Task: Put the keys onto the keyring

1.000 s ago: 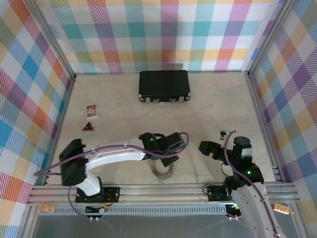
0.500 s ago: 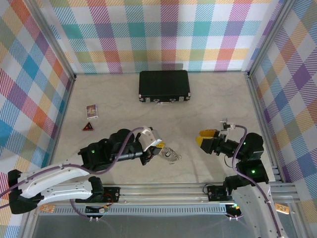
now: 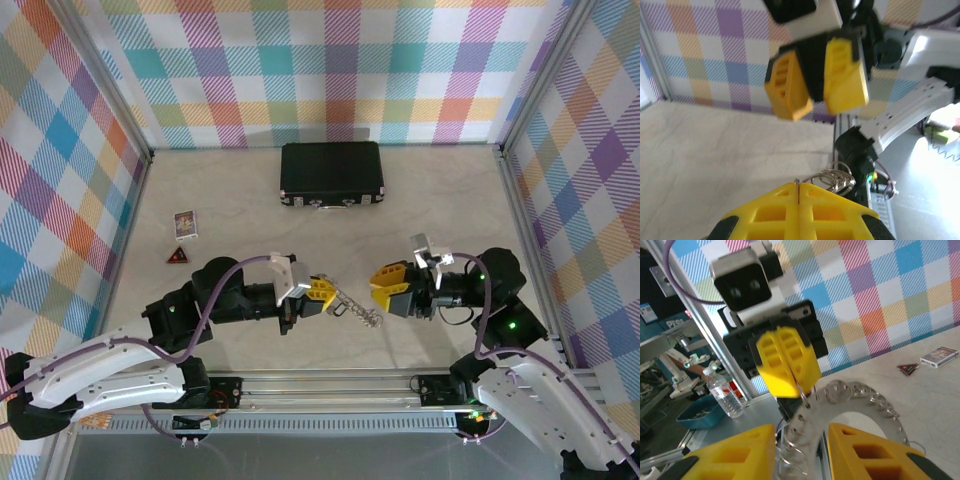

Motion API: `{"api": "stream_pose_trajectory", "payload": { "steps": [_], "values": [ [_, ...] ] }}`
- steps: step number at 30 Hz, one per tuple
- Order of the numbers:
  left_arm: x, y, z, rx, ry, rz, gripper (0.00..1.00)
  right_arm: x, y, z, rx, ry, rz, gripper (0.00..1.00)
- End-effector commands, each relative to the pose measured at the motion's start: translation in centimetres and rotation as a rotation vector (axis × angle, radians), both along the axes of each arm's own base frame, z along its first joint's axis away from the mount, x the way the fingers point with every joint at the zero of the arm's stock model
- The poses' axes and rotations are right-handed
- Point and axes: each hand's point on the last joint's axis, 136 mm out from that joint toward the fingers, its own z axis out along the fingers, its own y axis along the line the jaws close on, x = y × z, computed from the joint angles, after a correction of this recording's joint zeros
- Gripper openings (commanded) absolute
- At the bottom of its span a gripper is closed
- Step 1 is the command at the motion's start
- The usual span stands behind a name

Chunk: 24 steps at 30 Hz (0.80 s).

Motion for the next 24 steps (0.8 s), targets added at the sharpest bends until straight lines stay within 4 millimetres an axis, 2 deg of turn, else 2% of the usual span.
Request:
{"api": "stream_pose_trajectory", "payload": {
  "steps": [1, 8, 14, 24],
  "values": [
    [-1.4, 0.7, 5.0, -0.17, -0.042, -0.064, 0.0, -0.3, 0.4, 1.1, 0.011, -0.117, -0.01, 0.29],
    [-2.0, 0.7, 6.2, -0.24, -0.031, -0.101, 0.0, -0.7, 1.2, 1.6, 0.035, -0.161, 0.013, 0.18],
    [-2.0, 0.4, 6.9, -0.328, -0.006, -0.123, 0.0, -1.3, 1.9, 2.2, 0.071, -0.196, 0.04, 0.18],
    [-1.1, -0.6, 6.8, -0.421, 0.051, -0.154, 0.0, -1.9, 1.9, 3.7, 0.164, -0.23, 0.036, 0.19]
  ]
}}
